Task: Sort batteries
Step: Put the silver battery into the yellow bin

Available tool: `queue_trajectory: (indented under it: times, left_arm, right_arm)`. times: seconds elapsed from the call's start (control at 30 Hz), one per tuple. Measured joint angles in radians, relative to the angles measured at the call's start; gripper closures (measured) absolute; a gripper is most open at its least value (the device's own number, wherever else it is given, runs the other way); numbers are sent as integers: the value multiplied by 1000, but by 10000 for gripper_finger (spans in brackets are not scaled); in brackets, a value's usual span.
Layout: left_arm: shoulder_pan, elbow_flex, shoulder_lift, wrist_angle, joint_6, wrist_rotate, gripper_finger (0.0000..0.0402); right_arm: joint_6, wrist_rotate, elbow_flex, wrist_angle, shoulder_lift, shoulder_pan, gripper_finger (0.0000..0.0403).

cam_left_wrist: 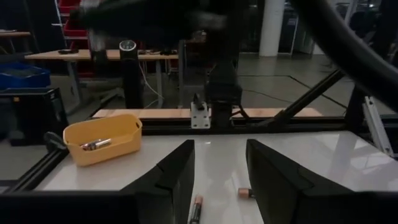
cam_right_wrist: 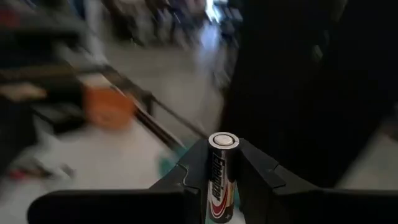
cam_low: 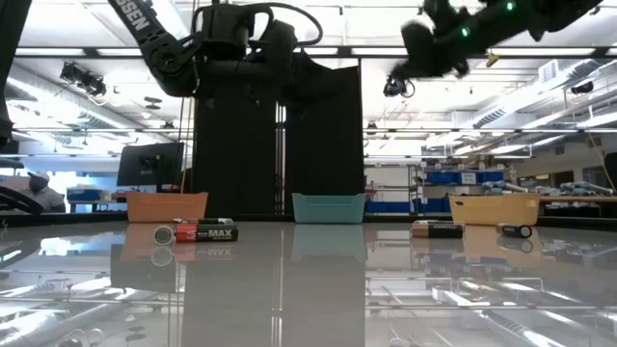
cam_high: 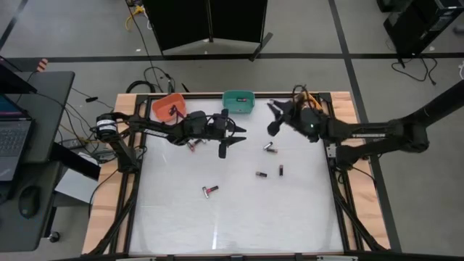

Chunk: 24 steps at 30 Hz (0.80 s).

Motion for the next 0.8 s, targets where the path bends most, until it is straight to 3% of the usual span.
queue_trajectory:
  times: [0.17, 0.37, 0.53, 0.8]
  left_arm:
    - [0, -22, 0, 2, 27, -25, 250]
    - [0, -46, 0, 11, 40, -38, 249]
    - [0, -66, 0, 25, 44, -49, 249]
    - [0, -81, 0, 61, 47, -48, 249]
  right_arm:
    - [102, -5, 0, -314, -38, -161, 336]
    - [157, -107, 0, -575, -3, -380, 336]
    - [152, -192, 0, -657, 92, -506, 335]
    - [123, -196, 0, -638, 260, -605, 334]
